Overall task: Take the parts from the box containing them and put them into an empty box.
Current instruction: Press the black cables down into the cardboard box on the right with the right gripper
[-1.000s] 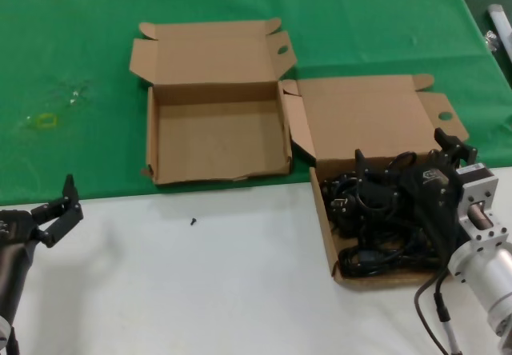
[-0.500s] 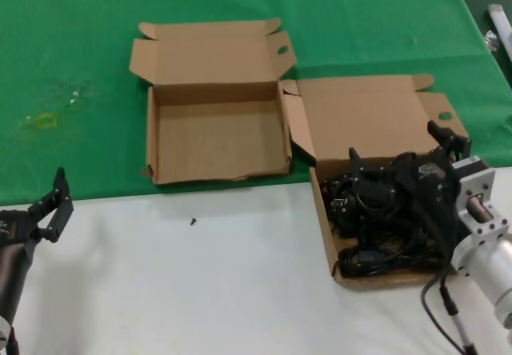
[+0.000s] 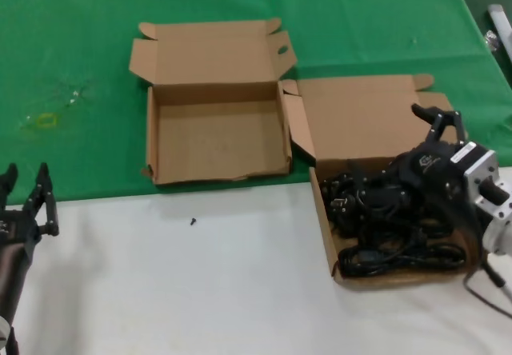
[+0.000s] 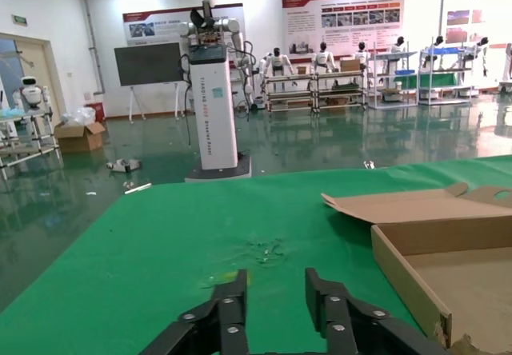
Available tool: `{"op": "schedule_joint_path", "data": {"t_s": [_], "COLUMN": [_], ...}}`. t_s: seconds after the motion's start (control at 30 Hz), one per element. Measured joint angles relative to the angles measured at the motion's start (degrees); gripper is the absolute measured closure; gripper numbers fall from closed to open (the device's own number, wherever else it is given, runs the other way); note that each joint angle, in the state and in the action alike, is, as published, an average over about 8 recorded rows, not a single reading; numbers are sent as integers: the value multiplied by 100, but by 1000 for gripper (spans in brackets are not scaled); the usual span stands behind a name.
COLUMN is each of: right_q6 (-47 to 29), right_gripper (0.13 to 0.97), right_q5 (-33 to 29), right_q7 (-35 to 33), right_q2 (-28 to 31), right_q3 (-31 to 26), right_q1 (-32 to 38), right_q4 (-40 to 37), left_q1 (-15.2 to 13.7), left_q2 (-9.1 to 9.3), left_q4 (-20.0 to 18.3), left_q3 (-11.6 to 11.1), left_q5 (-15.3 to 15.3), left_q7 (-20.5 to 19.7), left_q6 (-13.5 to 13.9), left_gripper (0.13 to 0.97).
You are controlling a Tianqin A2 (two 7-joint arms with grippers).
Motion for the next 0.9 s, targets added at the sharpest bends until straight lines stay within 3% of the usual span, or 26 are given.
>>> {"op": "schedule_joint_path", "data": {"t_s": [0.43, 0.9], "right_q6": [-2581, -4262], "right_gripper": [129, 129], "right_q5": [-234, -912], "right_q7": [-1306, -3006], "right_q2": [951, 1289], "right_q3": [-13, -478], "right_q1": [1096, 2320], "right_q4": [-760, -1779], "left_q1": [0, 0], "left_q2": [0, 0], "left_q4": [0, 0], "left_q3": [0, 0], "left_q5": [0, 0], "left_q7": [0, 0], "left_q6": [0, 0], "left_gripper": [881, 952]}}
